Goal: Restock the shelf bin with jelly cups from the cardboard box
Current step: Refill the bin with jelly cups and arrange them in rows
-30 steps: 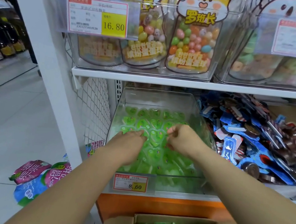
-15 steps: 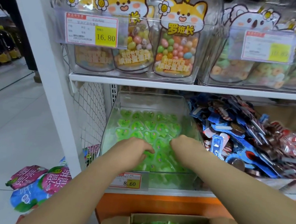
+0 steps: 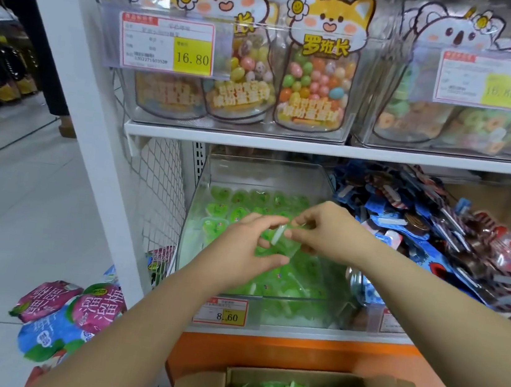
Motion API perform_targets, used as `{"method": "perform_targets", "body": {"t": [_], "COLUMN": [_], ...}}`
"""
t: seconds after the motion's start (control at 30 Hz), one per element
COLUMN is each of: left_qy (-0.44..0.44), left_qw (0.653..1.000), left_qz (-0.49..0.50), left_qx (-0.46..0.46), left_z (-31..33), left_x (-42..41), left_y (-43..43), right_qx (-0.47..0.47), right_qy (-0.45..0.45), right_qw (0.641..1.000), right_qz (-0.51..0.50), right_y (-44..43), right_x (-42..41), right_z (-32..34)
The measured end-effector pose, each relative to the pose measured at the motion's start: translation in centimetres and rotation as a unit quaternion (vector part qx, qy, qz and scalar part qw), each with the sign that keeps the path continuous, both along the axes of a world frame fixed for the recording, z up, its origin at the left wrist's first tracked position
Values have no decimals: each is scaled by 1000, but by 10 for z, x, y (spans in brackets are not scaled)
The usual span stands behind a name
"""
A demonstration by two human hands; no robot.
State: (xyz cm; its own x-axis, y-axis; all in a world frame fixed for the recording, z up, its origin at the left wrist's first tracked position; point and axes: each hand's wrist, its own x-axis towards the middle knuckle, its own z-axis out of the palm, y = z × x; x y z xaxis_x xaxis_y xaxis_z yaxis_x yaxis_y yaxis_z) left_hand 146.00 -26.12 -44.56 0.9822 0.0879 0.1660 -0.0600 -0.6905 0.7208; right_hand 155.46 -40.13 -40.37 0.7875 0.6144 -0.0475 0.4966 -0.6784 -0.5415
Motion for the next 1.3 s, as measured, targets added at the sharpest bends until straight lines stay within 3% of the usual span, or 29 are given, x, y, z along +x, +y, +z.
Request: {"method": "perform_targets", "body": {"t": [0.23,0.33,0.37,0.43,0.5,0.53,0.63,0.8,0.9,1.1,1.17,1.3], "left_qy": [-80,-58,-35,14,55,70,94,119,125,138,129,117], "left_qw": [995,985,974,950,939,939,935,941,957,912,923,960], "left_qz": [65,102,106,101,88,82,77,78,56,35,26,12], "left_qx": [8,-130,-196,-297,-327,-327,-333,-306,-254,-384,-362,-254], "left_z": [-4,-5,-5,-5,-4,-3,2,5,5,-5,-5,3], "left_x": [3,6,7,9,9,9,9,10,6,-2,-4,-3], "left_y": [-10,-5,-3,0,2,3,3,-1,0,-1,1,5], "right_qx": [148,248,257,194,103,75,46,74,100,130,136,115], "right_qy": [173,248,235,74,-112,-151,-145,-134,-74,89,75,-37], "right_qw": [973,935,936,978,988,983,980,984,991,987,988,992], "right_qz": [-42,-46,-40,-20,37,74,127,89,52,20,10,20], "right_y": [3,1,-2,-8,-14,-15,-16,-17,-20,-23,-24,-24], "right_x": [-5,-9,-10,-8,-8,-8,-15,-24,-25,-31,-34,-39], "right_z": [-2,2,3,1,-2,-5,-11,-22,-21,-21,-24,-29]}}
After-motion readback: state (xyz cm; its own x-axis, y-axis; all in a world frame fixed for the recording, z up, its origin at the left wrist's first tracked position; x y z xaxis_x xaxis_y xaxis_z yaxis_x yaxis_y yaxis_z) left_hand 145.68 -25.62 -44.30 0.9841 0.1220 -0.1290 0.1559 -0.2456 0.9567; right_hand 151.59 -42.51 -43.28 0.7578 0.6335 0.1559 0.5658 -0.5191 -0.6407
